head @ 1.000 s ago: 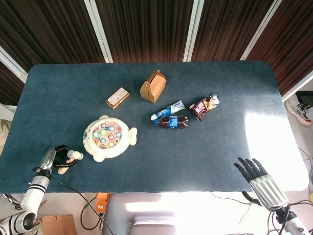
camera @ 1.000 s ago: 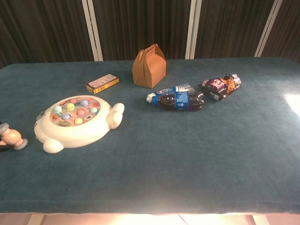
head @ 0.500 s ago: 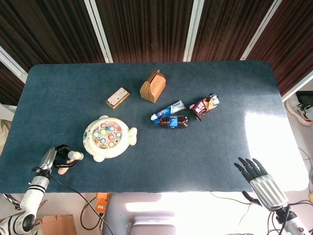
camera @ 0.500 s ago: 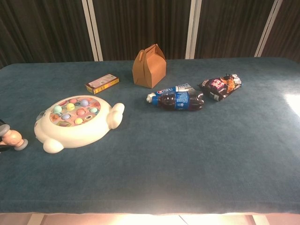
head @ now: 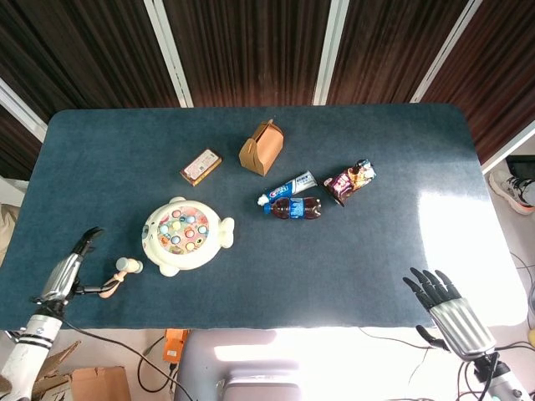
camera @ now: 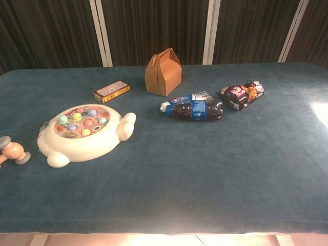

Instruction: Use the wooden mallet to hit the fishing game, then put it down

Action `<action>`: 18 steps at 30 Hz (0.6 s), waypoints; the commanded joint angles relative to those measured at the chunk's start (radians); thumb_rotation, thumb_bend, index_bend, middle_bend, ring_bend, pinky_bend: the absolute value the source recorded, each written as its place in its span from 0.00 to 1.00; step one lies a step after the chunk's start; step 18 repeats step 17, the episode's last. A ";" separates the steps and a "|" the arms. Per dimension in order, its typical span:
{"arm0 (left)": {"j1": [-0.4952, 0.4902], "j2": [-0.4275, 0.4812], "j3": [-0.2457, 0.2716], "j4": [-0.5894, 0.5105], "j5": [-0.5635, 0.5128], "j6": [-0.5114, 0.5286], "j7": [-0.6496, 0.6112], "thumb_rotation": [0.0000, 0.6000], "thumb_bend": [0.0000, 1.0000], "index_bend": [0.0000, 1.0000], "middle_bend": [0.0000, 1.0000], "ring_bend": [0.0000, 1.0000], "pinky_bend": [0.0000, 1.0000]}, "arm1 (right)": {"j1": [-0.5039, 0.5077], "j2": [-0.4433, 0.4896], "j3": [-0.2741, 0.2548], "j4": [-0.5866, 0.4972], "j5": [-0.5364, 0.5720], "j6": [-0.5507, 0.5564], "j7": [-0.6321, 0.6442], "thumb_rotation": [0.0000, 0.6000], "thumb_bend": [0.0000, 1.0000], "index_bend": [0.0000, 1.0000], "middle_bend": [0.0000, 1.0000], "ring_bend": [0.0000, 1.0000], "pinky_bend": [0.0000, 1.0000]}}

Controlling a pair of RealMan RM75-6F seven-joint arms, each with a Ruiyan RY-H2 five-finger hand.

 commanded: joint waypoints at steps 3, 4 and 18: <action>0.230 0.172 0.111 -0.068 0.152 0.379 0.243 1.00 0.09 0.05 0.00 0.00 0.12 | -0.054 -0.024 0.037 0.017 0.086 0.069 -0.047 1.00 0.24 0.00 0.00 0.00 0.00; 0.256 0.168 0.120 -0.076 0.150 0.409 0.276 1.00 0.09 0.05 0.00 0.00 0.12 | -0.070 -0.035 0.046 0.026 0.112 0.085 -0.059 1.00 0.24 0.00 0.00 0.00 0.00; 0.312 0.099 0.172 -0.020 0.243 0.522 0.394 1.00 0.10 0.03 0.00 0.00 0.11 | -0.097 -0.055 0.059 0.038 0.167 0.087 -0.078 1.00 0.24 0.00 0.00 0.00 0.00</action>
